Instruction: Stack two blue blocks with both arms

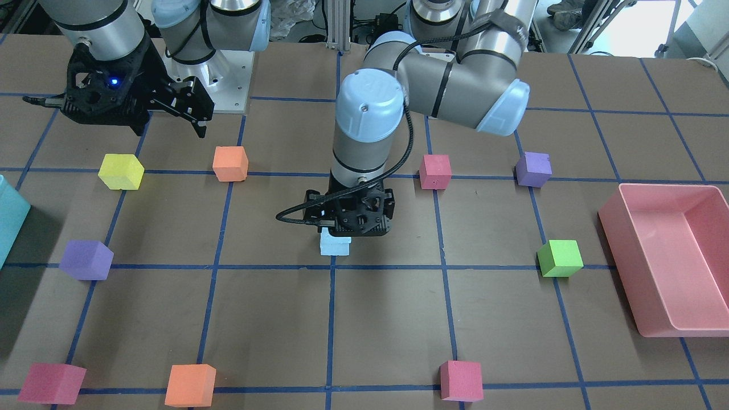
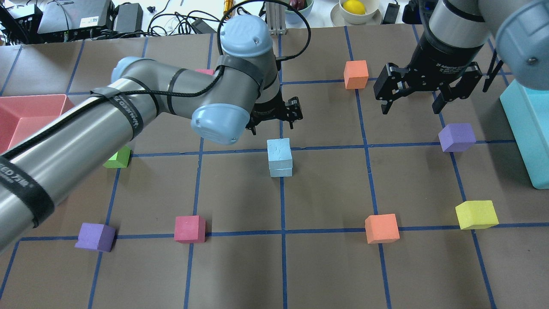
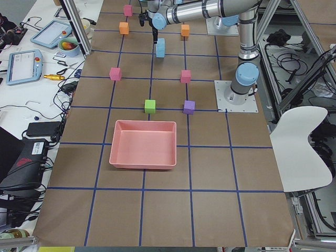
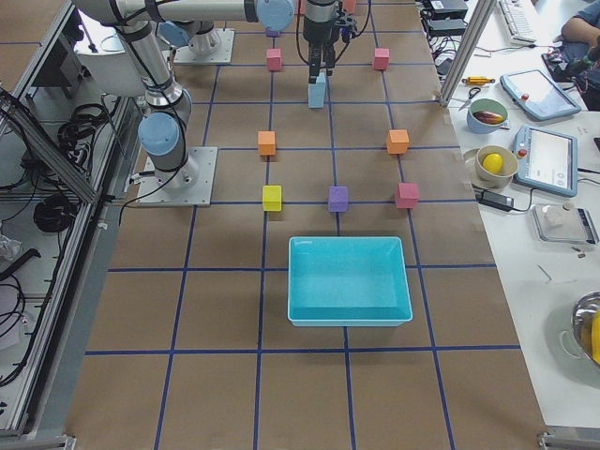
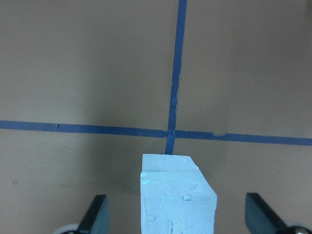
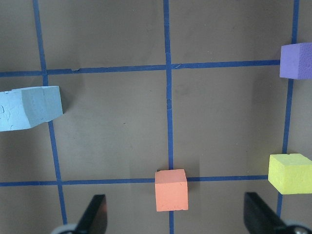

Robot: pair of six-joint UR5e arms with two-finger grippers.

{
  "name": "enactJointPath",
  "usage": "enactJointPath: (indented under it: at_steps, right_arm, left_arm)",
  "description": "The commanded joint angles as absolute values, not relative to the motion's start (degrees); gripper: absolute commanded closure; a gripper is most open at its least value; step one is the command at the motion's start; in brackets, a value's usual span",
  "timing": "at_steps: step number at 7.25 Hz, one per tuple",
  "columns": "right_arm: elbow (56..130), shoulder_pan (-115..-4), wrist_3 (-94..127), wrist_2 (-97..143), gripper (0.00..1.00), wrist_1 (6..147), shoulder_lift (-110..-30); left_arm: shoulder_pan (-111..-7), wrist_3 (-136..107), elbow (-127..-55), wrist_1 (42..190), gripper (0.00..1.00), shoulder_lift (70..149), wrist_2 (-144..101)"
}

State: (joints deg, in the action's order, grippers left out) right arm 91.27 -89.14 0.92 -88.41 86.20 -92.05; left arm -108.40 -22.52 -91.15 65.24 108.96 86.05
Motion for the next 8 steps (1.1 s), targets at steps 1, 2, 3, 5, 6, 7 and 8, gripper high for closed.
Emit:
enactJointPath:
  at_steps: [1, 2, 3, 5, 6, 7, 8]
  right_arm:
    - [91.3, -89.0, 1.4, -88.3, 0.0, 85.9, -92.1]
    - [91.3, -89.1, 1.4, -87.9, 0.0, 85.9, -92.3]
    - [91.2, -89.1, 1.4, -88.0, 0.0, 85.9, -92.5]
    - [91.5, -89.0, 1.4, -88.7, 0.0, 85.9, -92.5]
    - [91.5, -89.1, 1.4, -88.7, 0.0, 85.9, -92.5]
    - [91.4, -89.2, 1.5, -87.9, 0.0, 85.9, -92.5]
    - [91.4, -89.1, 1.5, -88.2, 0.0, 85.9, -92.5]
  left_arm:
    - [-97.5, -5.7, -86.1, 77.5, 0.0, 102.9, 86.0]
    - [-90.9, 0.2, -83.7, 83.0, 0.0, 100.0, 85.9]
    - [-87.6, 3.6, -81.7, 88.3, 0.0, 96.7, 86.0]
    - [-87.9, 2.6, -82.2, 93.3, 0.0, 90.6, 90.2]
    - [-88.2, -0.5, -83.9, 93.6, 0.0, 88.8, 89.8]
    - [-88.1, -0.4, -85.0, 92.8, 0.0, 87.8, 89.8]
    - [-88.2, -1.3, -85.7, 92.6, 0.0, 88.3, 89.8]
